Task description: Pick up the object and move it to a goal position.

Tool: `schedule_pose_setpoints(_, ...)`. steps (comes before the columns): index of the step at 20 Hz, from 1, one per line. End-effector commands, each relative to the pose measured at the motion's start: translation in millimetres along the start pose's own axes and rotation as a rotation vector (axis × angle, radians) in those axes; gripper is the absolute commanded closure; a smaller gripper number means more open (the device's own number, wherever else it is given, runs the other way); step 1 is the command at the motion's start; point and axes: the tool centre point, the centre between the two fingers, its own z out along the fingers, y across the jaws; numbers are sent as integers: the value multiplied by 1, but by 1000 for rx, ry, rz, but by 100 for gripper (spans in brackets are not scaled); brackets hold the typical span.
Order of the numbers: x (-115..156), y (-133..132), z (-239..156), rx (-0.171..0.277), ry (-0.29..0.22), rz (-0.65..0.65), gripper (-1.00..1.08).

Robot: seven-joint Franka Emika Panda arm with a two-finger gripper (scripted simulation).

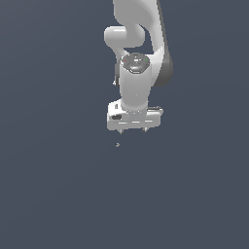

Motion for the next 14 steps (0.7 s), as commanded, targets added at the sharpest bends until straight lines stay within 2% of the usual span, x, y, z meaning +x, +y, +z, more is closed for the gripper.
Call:
schedule_pose_setpoints(1, 0, 0, 0, 0, 0, 0, -92)
schedule_pose_setpoints(4, -1, 5, -1, -1, 0, 8, -92)
schedule_pose_setpoints(10, -6, 32, -6, -4, -2, 57, -92)
schedule_pose_setpoints(14, -6, 33, -6, -4, -2, 63, -92)
